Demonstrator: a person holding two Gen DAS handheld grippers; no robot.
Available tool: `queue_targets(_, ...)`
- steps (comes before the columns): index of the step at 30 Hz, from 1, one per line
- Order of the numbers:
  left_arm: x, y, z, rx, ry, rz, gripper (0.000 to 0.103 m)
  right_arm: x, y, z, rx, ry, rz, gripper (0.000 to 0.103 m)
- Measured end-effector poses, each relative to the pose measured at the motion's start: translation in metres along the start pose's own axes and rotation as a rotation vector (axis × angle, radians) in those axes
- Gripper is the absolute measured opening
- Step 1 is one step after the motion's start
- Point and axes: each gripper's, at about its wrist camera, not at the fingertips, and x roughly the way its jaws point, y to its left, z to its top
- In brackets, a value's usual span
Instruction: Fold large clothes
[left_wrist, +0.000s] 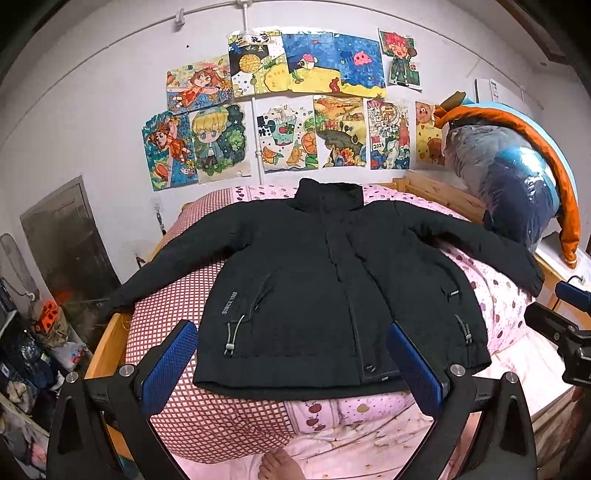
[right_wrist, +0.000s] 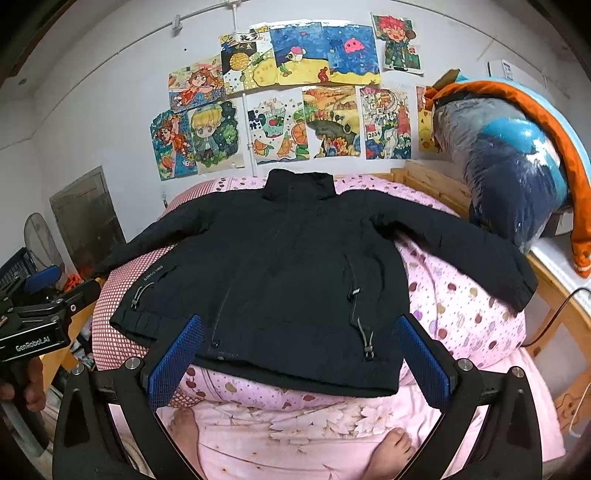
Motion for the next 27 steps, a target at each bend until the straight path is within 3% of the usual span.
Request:
queue_targets(13, -0.009, -0.003, 0.036, 0.046, -0.047, -0.016, 0.103, -0.018, 0.005, 0.064, -0.118, 0.023, 0.008, 0.102)
queue_targets(27, -0.005, 0.000, 0.056, 0.058, -0.062, -0.011, 0.103, -0.001, -0.002, 0.081, -0.109, 0.084, 0.046, 0.102)
